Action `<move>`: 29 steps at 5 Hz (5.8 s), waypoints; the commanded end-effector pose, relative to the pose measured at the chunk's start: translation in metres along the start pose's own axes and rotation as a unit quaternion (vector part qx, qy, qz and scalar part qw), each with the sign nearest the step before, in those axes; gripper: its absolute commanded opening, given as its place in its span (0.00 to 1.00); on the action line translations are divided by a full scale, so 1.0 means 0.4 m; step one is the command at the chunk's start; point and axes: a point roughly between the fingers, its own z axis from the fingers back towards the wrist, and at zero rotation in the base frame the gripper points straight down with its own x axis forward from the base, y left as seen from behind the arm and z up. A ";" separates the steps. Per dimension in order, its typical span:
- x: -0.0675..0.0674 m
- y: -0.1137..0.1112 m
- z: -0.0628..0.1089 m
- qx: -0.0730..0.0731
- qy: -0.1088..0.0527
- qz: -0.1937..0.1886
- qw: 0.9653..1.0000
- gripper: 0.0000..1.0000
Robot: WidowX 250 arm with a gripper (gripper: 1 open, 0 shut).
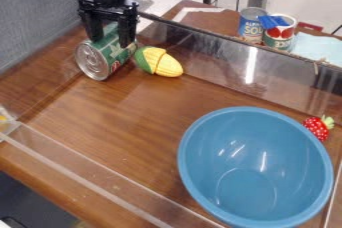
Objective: Put the strawberry into the blue bowl
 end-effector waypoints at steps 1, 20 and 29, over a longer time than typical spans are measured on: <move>0.008 -0.004 0.029 0.011 -0.023 0.025 0.999 1.00; -0.116 -0.095 0.232 0.019 -0.104 -0.003 0.994 0.00; -0.072 -0.203 0.109 0.039 -0.081 0.054 0.994 1.00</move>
